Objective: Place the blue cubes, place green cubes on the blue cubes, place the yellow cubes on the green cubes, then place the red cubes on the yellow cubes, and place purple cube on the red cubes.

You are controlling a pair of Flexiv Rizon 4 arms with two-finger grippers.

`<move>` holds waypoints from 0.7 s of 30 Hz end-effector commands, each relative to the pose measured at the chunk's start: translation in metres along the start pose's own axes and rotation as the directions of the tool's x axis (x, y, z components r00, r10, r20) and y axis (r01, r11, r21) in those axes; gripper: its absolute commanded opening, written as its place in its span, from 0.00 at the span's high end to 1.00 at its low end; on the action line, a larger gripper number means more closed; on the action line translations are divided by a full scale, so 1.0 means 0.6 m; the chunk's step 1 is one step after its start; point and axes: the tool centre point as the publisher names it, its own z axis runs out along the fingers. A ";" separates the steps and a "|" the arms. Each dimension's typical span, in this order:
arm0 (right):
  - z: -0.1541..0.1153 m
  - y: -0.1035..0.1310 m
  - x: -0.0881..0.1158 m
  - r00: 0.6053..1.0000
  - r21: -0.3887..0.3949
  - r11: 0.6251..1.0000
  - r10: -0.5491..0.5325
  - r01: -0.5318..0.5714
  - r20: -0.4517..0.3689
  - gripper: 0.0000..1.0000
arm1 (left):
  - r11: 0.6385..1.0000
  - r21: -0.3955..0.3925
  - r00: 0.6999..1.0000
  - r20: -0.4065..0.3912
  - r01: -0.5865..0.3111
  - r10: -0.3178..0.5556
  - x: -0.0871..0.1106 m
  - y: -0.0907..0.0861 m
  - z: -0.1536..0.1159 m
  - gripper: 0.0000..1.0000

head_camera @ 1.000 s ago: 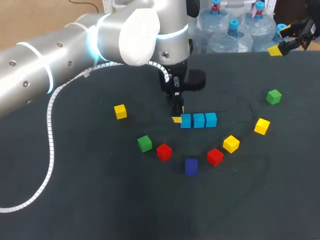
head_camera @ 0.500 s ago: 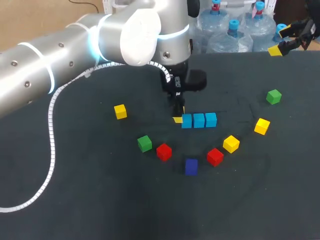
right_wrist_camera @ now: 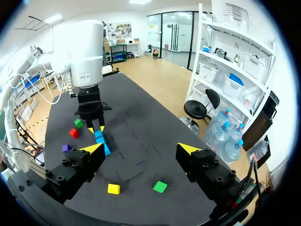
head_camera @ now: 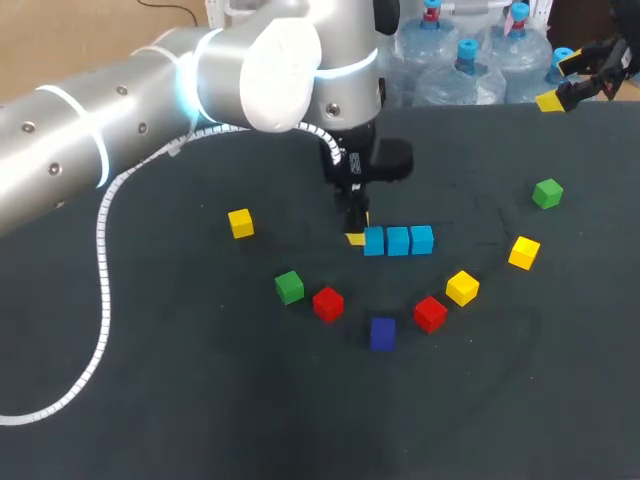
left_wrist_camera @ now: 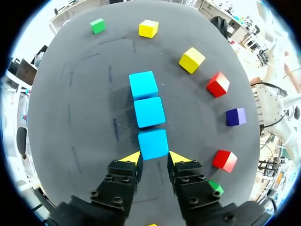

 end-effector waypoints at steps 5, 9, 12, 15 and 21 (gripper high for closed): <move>0.000 0.001 0.000 1.000 0.001 1.000 0.000 0.000 0.001 0.00 | 1.000 0.003 1.000 -0.004 -0.001 0.002 0.001 0.001 -0.002 1.00; 0.000 0.001 0.000 1.000 0.001 1.000 0.000 0.000 0.001 0.00 | 1.000 0.003 1.000 -0.005 -0.001 0.001 0.001 0.001 -0.002 1.00; 0.000 0.001 0.000 1.000 0.001 1.000 0.000 0.000 0.001 0.00 | 1.000 0.004 1.000 -0.006 -0.001 0.001 0.001 0.000 -0.002 1.00; 0.000 0.001 0.000 1.000 0.001 1.000 0.000 0.000 0.001 0.00 | 1.000 0.006 1.000 -0.005 -0.003 0.003 -0.001 0.000 -0.002 1.00; 0.000 0.001 0.000 1.000 0.001 1.000 0.000 0.000 0.001 0.00 | 1.000 0.011 1.000 -0.005 -0.008 0.008 -0.004 -0.001 -0.002 0.56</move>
